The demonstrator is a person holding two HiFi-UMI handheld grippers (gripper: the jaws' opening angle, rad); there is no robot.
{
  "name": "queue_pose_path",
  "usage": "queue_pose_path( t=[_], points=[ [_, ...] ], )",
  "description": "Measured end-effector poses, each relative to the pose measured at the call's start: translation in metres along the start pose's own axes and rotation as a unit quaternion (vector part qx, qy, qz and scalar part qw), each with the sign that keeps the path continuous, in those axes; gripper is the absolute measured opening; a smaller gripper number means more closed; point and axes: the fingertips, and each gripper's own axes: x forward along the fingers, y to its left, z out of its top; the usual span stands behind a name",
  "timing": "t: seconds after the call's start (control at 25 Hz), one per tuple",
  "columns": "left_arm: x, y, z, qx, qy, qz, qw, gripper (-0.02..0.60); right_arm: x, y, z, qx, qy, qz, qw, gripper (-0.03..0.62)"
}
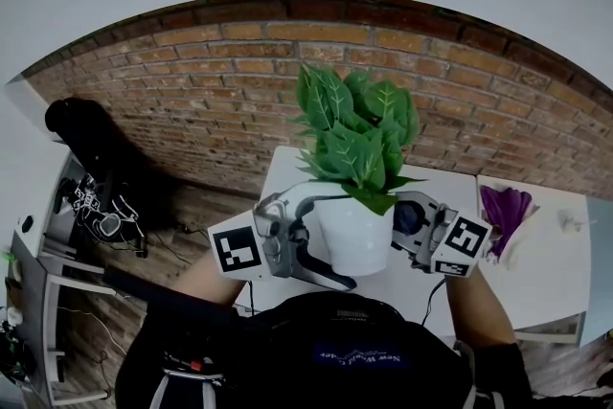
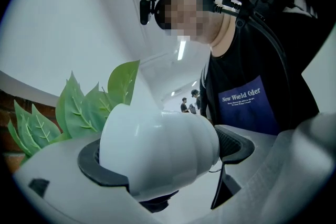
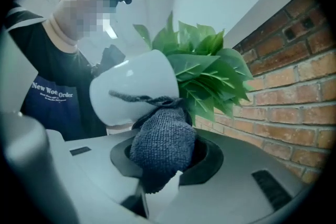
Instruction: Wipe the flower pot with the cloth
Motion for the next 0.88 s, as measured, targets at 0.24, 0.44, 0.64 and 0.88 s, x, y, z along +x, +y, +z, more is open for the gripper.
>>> queue_pose_path(
  t=[0.24, 0.44, 0.64, 0.88],
  points=[
    [-0.002, -0.001, 0.007, -0.003, -0.009, -0.009, 0.9999, 0.531, 0.019, 0.005, 0.009, 0.006, -0.022, 0.016, 1.000, 0.103],
    [-0.002, -0.001, -0.001, 0.000, -0.001, -0.006, 1.0000, 0.531, 0.014, 0.026, 0.000, -0.015, -0.016, 0.055, 0.998, 0.103],
    [-0.001, -0.001, 0.001, -0.003, -0.008, 0.000, 1.0000, 0.529, 0.004, 0.059, -0.005, -0.031, -0.022, 0.112, 0.993, 0.103],
    [0.002, 0.000, 0.000, -0.002, 0.000, 0.009, 1.0000, 0.529, 0.005, 0.045, -0.010, -0.001, -0.058, 0.104, 0.993, 0.103]
  ],
)
